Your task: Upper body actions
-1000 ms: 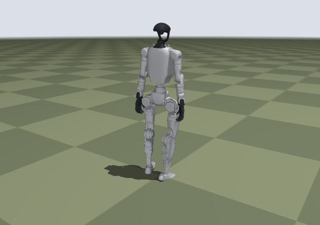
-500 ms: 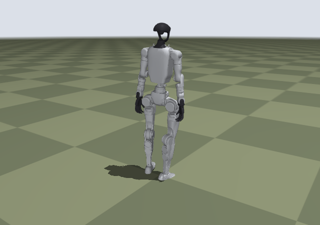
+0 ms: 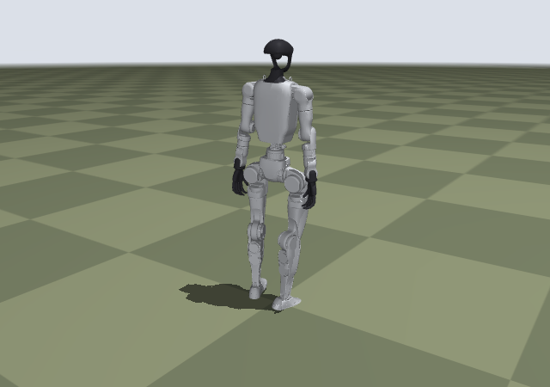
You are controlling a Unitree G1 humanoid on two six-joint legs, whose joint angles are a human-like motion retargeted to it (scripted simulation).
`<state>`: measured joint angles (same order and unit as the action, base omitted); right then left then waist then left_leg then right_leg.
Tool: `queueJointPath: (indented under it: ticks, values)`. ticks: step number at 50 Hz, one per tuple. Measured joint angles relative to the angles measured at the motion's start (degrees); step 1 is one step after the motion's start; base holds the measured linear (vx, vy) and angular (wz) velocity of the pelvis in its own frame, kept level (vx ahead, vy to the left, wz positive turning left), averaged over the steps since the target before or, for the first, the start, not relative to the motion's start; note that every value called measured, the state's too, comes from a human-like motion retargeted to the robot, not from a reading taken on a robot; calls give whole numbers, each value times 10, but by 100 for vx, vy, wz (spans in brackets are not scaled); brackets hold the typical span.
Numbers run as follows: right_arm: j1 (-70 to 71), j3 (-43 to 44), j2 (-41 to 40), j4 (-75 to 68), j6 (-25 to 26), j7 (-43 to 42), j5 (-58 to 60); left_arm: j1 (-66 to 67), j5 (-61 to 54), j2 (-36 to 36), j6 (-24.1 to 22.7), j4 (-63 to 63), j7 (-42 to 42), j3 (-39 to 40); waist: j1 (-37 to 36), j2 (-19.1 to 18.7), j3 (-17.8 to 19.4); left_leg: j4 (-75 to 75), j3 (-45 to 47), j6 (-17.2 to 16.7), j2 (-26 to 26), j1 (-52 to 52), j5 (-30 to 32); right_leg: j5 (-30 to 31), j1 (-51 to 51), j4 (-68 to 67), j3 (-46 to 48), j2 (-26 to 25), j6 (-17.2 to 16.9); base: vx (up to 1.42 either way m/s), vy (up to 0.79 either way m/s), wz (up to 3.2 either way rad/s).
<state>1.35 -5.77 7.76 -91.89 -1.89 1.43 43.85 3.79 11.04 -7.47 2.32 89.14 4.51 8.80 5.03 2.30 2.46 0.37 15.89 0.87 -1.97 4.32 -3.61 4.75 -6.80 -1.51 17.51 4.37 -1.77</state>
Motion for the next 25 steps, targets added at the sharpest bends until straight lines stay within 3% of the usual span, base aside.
queueJointPath:
  ticks: [25]
  values:
    - [0, 1, 0, 0, 0, 0, 1, 0, 0, 1, 0, 0, 0, -1, -1, 0, -1, 0, -1, 0, 0, 0, 1, 0, 0, 0, 1, 0, 1, 0, 0, 0]
